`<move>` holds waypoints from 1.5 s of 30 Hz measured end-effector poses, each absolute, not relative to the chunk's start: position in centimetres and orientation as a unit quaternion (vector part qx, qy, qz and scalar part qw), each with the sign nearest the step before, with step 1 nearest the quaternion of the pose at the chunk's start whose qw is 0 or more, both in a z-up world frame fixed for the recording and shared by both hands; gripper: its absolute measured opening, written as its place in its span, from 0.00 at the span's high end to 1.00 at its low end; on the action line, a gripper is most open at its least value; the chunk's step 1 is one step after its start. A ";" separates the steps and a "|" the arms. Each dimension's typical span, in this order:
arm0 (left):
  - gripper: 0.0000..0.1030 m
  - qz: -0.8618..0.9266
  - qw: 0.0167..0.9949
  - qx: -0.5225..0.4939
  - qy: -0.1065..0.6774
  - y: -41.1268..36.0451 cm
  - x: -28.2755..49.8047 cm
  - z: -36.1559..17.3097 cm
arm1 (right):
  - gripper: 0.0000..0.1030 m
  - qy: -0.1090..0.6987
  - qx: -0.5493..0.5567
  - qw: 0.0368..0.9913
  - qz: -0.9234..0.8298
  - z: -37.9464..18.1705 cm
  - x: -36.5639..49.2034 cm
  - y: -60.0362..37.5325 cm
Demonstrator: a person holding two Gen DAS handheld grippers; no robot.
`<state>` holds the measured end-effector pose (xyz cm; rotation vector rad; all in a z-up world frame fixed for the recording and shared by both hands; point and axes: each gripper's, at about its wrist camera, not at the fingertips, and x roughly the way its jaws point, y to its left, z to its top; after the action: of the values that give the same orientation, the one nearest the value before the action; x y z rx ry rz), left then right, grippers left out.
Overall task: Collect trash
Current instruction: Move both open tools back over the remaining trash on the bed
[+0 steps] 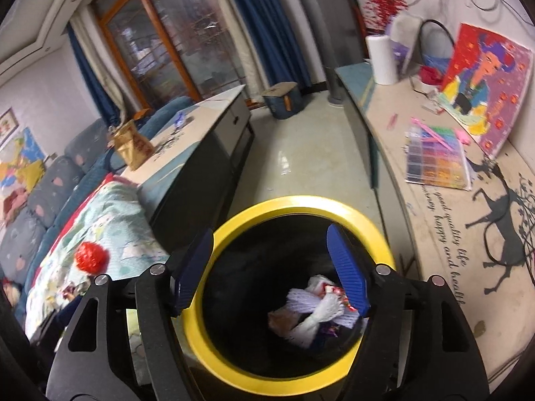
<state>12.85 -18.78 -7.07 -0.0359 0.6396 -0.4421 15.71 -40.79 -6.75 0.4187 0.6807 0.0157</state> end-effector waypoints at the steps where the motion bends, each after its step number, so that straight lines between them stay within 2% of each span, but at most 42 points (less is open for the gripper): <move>1: 0.06 -0.211 0.927 -0.020 0.309 -18.3 12.7 -6.8 | 0.38 0.330 0.199 0.923 0.015 -6.5 15.7 -40.2; 6: 0.06 -0.189 0.936 -0.030 0.297 -16.2 12.3 -5.8 | 0.37 0.329 0.186 0.925 0.045 -5.7 15.6 -37.9; 9: 0.06 -0.172 0.941 -0.034 0.288 -14.8 12.0 -5.3 | 0.33 0.326 0.176 0.927 0.059 -5.2 15.5 -36.8; 45: 0.06 -0.005 0.957 -0.107 0.271 -0.1 9.2 -4.6 | 0.33 0.342 0.104 0.907 0.223 -4.1 12.9 -23.3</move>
<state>9.15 -0.11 -4.59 -0.2169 0.5496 -0.0111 12.94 -23.25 -4.12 0.2145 0.7059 0.4602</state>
